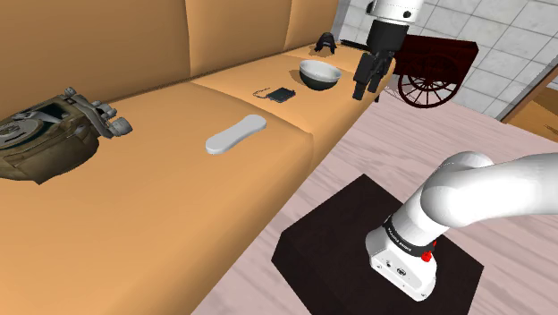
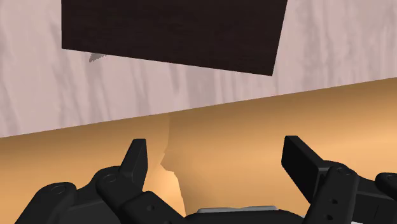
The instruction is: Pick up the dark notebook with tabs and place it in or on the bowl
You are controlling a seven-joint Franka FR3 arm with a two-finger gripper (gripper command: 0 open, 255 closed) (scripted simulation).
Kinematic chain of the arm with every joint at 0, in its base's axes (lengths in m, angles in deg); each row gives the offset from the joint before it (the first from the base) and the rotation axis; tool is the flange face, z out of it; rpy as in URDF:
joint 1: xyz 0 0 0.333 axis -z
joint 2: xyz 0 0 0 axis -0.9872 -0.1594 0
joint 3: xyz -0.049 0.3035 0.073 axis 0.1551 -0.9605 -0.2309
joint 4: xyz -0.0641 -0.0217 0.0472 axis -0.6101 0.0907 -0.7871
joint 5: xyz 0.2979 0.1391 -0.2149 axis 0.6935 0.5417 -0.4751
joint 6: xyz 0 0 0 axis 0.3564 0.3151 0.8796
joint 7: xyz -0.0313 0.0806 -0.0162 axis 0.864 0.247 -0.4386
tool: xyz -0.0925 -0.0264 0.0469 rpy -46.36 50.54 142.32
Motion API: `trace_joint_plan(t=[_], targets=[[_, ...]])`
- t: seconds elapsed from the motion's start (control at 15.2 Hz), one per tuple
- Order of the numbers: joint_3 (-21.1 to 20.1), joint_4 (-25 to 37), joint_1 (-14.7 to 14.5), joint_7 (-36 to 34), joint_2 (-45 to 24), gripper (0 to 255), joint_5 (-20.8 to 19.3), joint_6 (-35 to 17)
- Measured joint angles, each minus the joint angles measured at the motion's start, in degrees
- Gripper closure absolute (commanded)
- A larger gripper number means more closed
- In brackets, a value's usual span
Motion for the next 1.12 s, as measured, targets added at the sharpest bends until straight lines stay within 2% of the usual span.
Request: trace_joint_plan(t=[0.2,0.59,1.12], targets=[[0.31,0.46,-0.1,1.37,-2.43,0,-0.58,-2.02],[1.12,4.29,-0.74,6.94,-13.73,0,-2.66,-9.98],[0.95,14.58,-1.73,13.17,-30.82,0,-4.79,-17.77]])
